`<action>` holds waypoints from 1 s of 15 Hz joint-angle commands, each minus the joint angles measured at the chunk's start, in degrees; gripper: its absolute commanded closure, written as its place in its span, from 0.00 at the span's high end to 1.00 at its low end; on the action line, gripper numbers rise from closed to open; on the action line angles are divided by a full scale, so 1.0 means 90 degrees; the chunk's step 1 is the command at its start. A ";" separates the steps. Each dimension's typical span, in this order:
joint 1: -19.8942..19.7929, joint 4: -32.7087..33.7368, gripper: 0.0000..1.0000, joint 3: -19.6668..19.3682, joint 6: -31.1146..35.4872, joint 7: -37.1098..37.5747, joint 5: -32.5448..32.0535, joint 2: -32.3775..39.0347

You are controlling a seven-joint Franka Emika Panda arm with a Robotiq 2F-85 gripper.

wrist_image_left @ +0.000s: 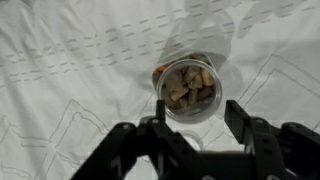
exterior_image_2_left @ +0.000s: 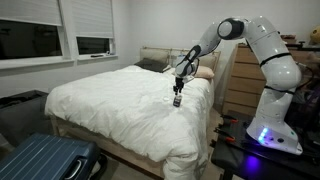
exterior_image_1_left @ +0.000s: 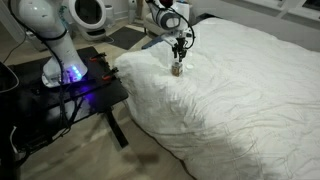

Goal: Take the objects from the bed and put them in the bottle

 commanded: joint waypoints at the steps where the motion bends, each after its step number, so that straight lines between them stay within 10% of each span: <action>1: -0.0071 0.0143 0.95 0.0074 -0.0084 0.0011 -0.0007 0.0051; 15: 0.0230 -0.0471 1.00 0.0566 -0.0434 -0.0117 0.0019 -0.0919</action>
